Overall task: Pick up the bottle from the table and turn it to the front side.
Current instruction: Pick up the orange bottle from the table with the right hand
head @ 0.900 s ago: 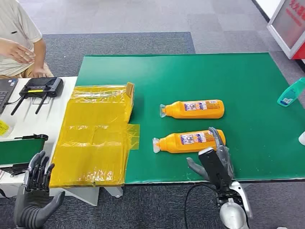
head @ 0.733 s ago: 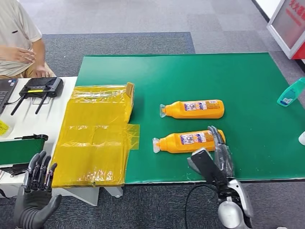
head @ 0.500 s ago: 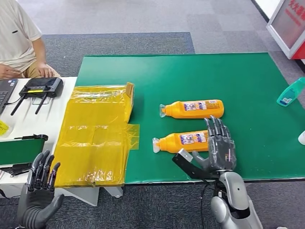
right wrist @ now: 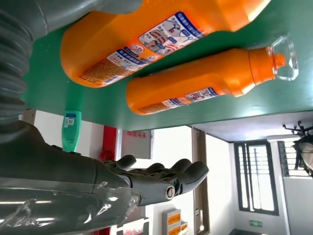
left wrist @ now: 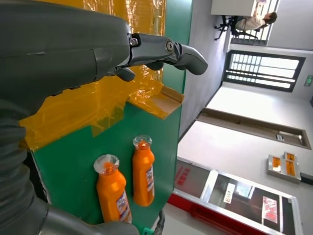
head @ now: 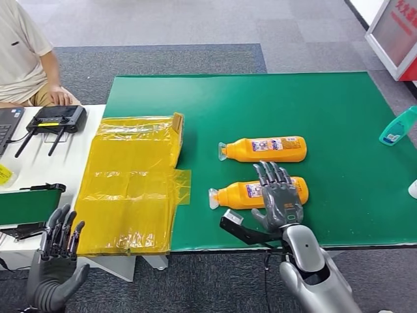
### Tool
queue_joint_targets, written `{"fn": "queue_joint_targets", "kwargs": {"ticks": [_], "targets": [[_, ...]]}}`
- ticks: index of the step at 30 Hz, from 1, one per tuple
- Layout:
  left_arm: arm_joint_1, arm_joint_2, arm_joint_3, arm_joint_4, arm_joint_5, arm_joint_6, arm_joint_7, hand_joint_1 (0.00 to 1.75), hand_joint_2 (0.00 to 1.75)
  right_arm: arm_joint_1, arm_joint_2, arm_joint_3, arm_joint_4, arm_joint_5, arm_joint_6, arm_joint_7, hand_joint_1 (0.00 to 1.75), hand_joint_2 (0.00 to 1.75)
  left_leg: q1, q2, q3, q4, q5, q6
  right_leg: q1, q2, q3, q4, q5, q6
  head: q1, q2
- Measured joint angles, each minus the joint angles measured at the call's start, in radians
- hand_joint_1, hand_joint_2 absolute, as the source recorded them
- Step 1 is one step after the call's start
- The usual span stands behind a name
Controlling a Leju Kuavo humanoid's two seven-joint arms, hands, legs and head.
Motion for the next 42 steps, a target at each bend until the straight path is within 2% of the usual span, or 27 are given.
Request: {"fn": "queue_joint_targets", "kwargs": {"ticks": [4,11,19,23,29,35,39,42], "targets": [[0.000,0.009,-0.004,0.007,0.007,0.005,-0.005,0.00,1.75,-0.046,-0.035,0.034,0.026,-0.018,0.042,0.010,0.00,1.75,0.000,0.000,0.000,0.000,0.000,0.000,0.000,0.000,0.000,0.000,0.000,0.000,0.000,0.000],[-0.001,0.042,-0.030,0.025,0.014,0.026,-0.020,0.00,1.75,-0.185,-0.133,0.096,0.097,-0.107,0.143,0.028,0.00,1.75,0.000,0.000,0.000,0.000,0.001,0.001,-0.001,0.000,0.000,0.000,0.002,0.002,0.000,0.000],[-0.001,0.070,-0.055,0.042,0.026,0.039,-0.025,0.00,1.75,-0.264,-0.198,0.135,0.151,-0.153,0.206,0.040,0.00,1.75,0.000,0.000,0.000,0.000,0.001,0.001,-0.001,0.000,0.000,0.000,0.002,0.002,0.000,0.000],[-0.003,0.089,-0.066,0.053,0.041,0.045,-0.032,0.00,1.75,-0.325,-0.240,0.170,0.203,-0.224,0.278,0.018,0.00,1.75,0.000,0.000,0.000,0.000,0.002,0.001,-0.001,0.000,0.000,0.000,0.002,0.002,0.000,0.000],[-0.008,0.114,-0.080,0.071,0.058,0.056,-0.037,0.00,1.75,-0.408,-0.292,0.233,0.264,-0.342,0.328,0.003,0.00,1.75,-0.001,0.000,-0.001,0.000,0.002,0.002,-0.001,0.000,0.000,0.000,0.003,0.003,0.000,0.000],[-0.007,0.123,-0.077,0.080,0.065,0.050,-0.038,0.00,1.75,-0.508,-0.331,0.291,0.247,-0.436,0.361,0.028,0.00,1.75,-0.001,0.000,-0.001,0.000,0.003,0.002,-0.002,0.000,-0.001,0.000,0.003,0.003,0.000,0.000],[-0.006,0.121,-0.074,0.080,0.053,0.034,-0.038,0.00,1.75,-0.603,-0.350,0.311,0.198,-0.498,0.430,0.057,0.00,1.75,-0.001,0.000,-0.001,0.000,0.003,0.002,-0.002,0.000,-0.001,0.000,0.003,0.003,0.000,0.000],[-0.005,0.118,-0.071,0.080,0.050,0.020,-0.038,0.00,1.75,-0.666,-0.383,0.336,0.176,-0.581,0.497,0.052,0.00,1.75,-0.001,0.000,-0.001,0.000,0.003,0.002,-0.002,0.000,-0.001,0.000,0.003,0.003,0.000,0.000]]}}
